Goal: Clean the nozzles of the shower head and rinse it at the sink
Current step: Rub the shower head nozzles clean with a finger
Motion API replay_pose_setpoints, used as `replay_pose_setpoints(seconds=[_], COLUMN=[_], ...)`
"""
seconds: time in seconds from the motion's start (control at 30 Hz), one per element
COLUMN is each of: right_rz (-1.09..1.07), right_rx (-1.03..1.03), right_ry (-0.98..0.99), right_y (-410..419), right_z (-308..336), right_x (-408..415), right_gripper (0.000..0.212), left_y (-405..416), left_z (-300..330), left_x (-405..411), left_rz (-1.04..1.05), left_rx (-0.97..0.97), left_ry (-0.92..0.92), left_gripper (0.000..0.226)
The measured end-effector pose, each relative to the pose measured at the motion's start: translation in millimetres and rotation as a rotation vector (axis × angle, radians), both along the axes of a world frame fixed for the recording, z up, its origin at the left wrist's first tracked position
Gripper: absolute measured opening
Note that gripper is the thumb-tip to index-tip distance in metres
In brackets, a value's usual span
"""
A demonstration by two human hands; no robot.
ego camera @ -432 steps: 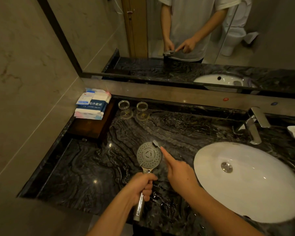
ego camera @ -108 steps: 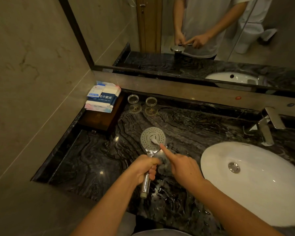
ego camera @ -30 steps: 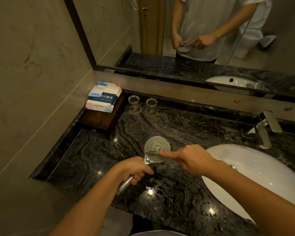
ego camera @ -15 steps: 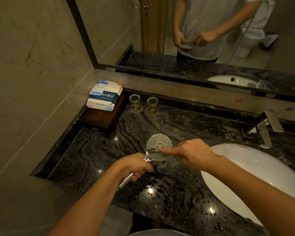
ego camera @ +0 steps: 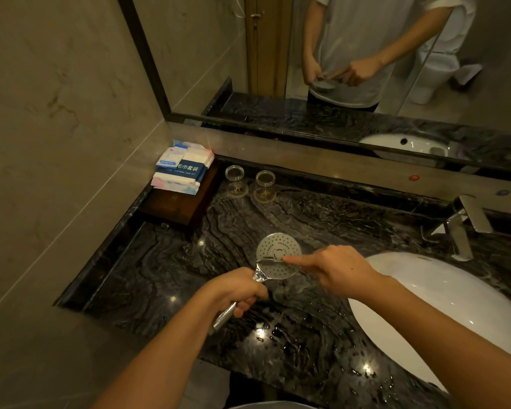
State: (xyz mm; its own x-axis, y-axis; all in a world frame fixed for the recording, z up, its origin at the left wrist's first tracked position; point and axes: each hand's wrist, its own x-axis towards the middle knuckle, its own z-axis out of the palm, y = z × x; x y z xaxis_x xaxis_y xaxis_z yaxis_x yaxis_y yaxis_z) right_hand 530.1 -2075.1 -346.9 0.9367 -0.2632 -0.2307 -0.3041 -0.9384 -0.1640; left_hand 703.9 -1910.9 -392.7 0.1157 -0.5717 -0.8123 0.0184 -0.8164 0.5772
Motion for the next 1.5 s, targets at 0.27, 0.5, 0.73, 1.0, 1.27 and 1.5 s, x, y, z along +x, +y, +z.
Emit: replay_pose_setpoints(seconds=[0.27,0.5,0.73,1.0,1.27,1.5], right_rz=[-0.104,-0.19,-0.36,-0.364,-0.483,-0.498], right_rx=[0.081,0.284,0.259,0.324,0.351,0.305], right_ry=[-0.017,-0.045,-0.174,-0.165,-0.262,-0.242], right_y=[-7,16,8,36,31,40], right_z=[8,2,-9,-30,-28,-43], right_x=[1,1,-11,-10,-4,-7], right_gripper=[0.053,0.045,0.047,0.055,0.049,0.054], left_y=[2,-15,-20,-13,-8,-7], left_z=[-11,-10,-10,-15,-16,-18], left_x=[5,-16,-18,-19,-20,-14], left_rz=[0.033,0.034,0.048,0.101,0.196,0.239], left_rx=[-0.039,-0.091,-0.092,-0.052,-0.064,-0.054], left_ry=[0.011,-0.042,0.002,0.053,0.139,0.16], left_gripper=[0.016,0.015,0.015,0.017,0.021,0.018])
